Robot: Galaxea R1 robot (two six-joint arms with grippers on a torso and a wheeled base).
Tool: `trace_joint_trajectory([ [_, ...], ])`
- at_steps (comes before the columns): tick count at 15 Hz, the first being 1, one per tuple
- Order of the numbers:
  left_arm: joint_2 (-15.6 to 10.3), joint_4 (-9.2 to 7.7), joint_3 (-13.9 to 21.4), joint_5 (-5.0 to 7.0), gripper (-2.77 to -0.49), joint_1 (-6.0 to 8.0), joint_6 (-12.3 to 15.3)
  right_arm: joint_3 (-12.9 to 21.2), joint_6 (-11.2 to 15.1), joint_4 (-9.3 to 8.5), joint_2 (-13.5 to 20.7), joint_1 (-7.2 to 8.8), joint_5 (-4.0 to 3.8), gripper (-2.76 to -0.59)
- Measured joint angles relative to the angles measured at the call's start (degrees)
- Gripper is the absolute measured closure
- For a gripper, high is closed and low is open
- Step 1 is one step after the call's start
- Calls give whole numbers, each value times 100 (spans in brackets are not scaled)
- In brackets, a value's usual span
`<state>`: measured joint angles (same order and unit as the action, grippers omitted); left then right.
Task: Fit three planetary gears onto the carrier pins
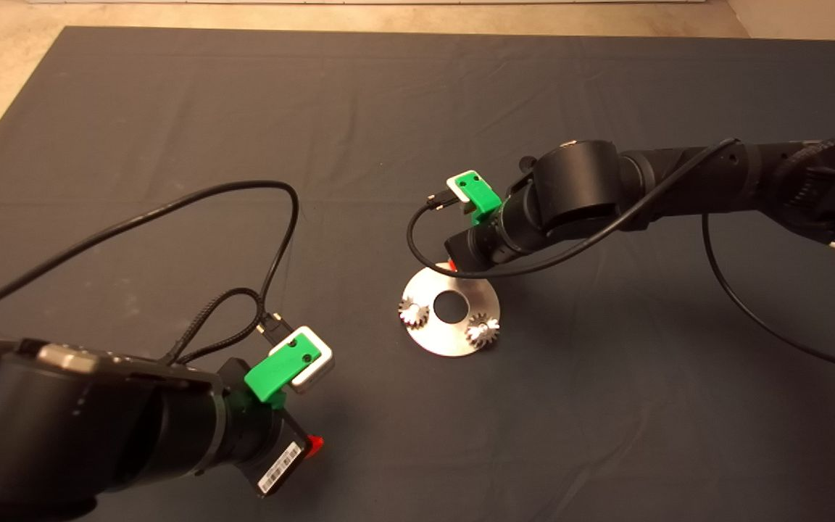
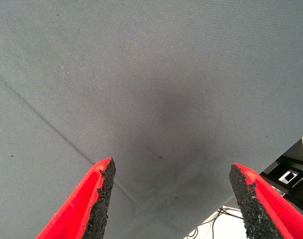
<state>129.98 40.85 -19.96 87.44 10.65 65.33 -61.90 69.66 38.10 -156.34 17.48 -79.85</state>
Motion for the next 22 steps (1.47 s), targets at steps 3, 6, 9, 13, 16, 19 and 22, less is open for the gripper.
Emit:
trace_joint_trajectory([
  [3, -1, 0, 0, -1, -160, 0, 0, 0, 0, 0, 0, -1, 0, -89],
  [6, -1, 0, 0, -1, -160, 0, 0, 0, 0, 0, -2, -1, 2, -89],
  [9, -1, 0, 0, -1, -160, 0, 0, 0, -1, -42, 0, -1, 0, -89],
  [13, -1, 0, 0, -1, -160, 0, 0, 0, -9, -103, -1, -1, 0, -89],
  [16, -1, 0, 0, -1, -160, 0, 0, 1, -17, -105, -2, -1, 0, -89],
  [19, -1, 0, 0, -1, -160, 0, 0, 2, -17, -105, -2, -3, 0, -89],
  [22, -1, 0, 0, -1, -160, 0, 0, 13, -20, -105, -2, -2, 0, -90],
])
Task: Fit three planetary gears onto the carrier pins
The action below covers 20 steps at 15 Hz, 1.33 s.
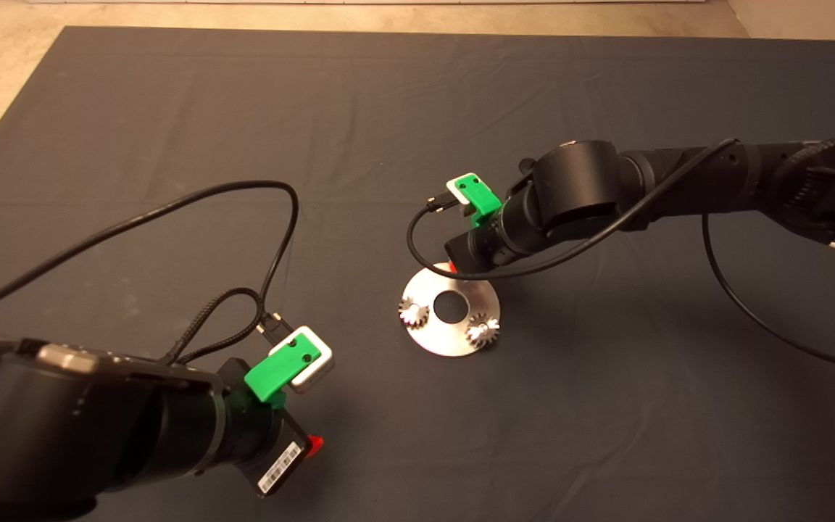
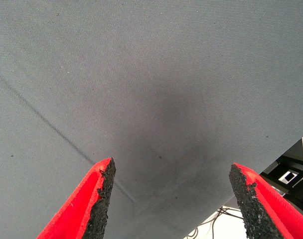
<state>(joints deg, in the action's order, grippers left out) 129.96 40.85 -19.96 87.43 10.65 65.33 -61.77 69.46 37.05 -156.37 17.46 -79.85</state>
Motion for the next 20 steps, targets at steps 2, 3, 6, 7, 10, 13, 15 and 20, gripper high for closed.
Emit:
trace_joint_trajectory([
  [2, 0, 0, 0, 2, -160, 0, 0, 2, 0, -1, 0, 1, 2, -90],
  [3, 0, 0, 0, 1, -160, 0, 0, 4, 0, -1, 0, 0, 1, -90],
  [6, 0, 0, 0, 2, -160, 0, 0, 15, 0, -4, 2, 0, 0, -92],
  [7, 0, 0, 0, 2, -160, 0, 0, 26, 0, -6, 0, -1, 0, -91],
  [10, 0, 0, 0, 2, -160, 0, 0, 45, 0, -74, 2, -1, 0, -91],
  [13, 0, 0, 0, 0, -160, 0, 0, 48, -1, -92, 2, -1, -11, -90],
  [15, 0, 0, 0, 0, -160, 0, 0, 48, -1, -95, 2, 0, -84, -89],
  [20, 0, 0, 0, 0, -160, 0, 0, 48, -65, -94, 2, -1, -99, -89],
])
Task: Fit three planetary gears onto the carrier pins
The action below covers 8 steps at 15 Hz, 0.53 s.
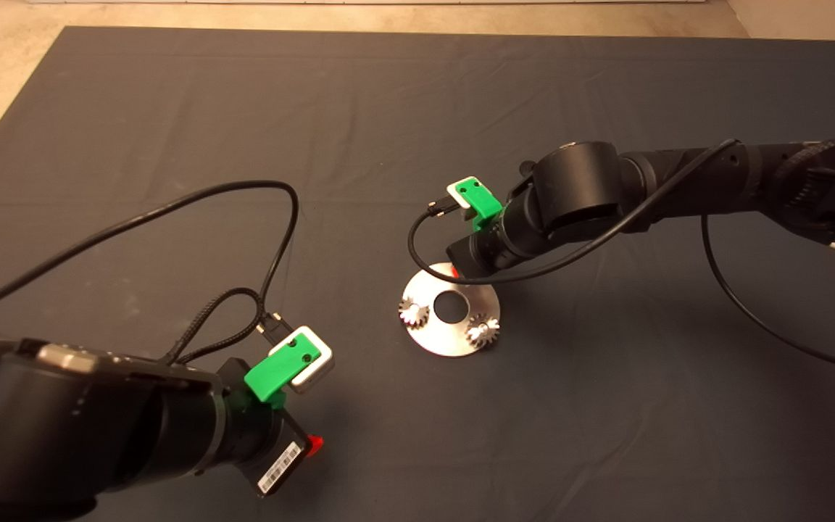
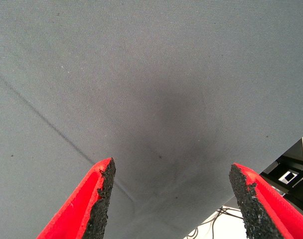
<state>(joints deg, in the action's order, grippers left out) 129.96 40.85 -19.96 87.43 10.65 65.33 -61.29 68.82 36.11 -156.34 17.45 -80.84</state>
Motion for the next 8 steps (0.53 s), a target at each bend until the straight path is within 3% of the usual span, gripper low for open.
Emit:
trace_joint_trajectory([
  [8, -2, 0, 0, 0, -160, 0, 0, 0, -7, 0, 0, 2, 9, -89],
])
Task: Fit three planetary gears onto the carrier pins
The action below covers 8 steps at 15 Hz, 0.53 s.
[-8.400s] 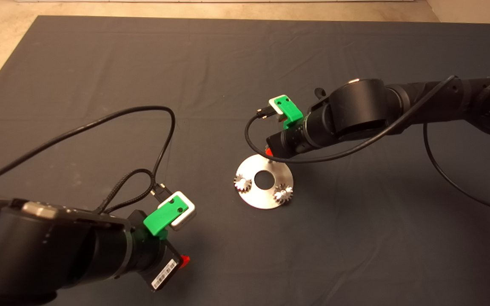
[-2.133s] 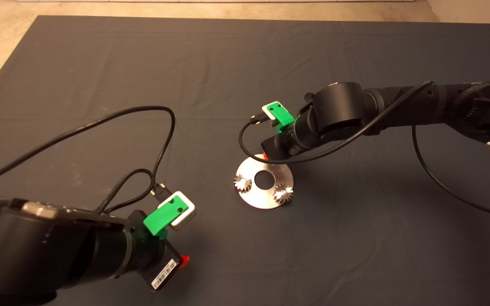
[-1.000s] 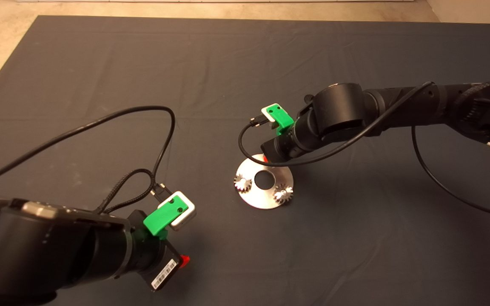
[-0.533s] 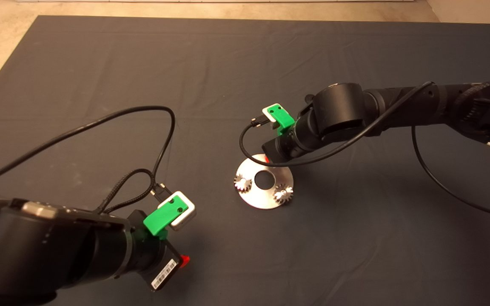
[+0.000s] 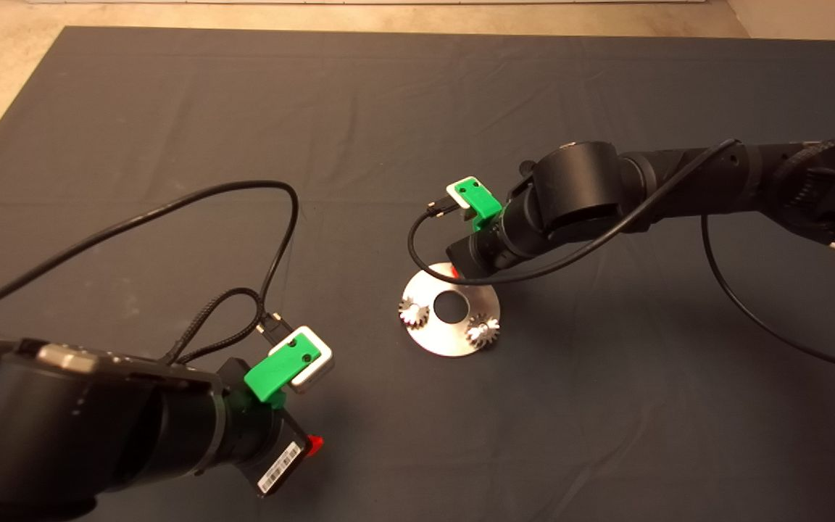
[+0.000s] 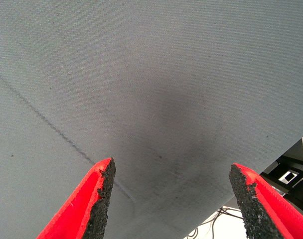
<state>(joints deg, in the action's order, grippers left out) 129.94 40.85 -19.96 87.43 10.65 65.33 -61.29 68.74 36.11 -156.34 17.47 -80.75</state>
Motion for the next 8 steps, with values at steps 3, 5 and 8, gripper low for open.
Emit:
trace_joint_trajectory([
  [3, 0, 0, 0, 2, -160, 0, 0, 0, 0, 0, -1, -2, 19, -89],
  [5, 0, 0, 0, 0, -160, 0, 0, 0, 0, 0, -2, -2, 21, -89],
  [8, 0, 0, 0, 0, -160, 0, 0, 0, 0, 0, -2, 0, 21, -89],
])
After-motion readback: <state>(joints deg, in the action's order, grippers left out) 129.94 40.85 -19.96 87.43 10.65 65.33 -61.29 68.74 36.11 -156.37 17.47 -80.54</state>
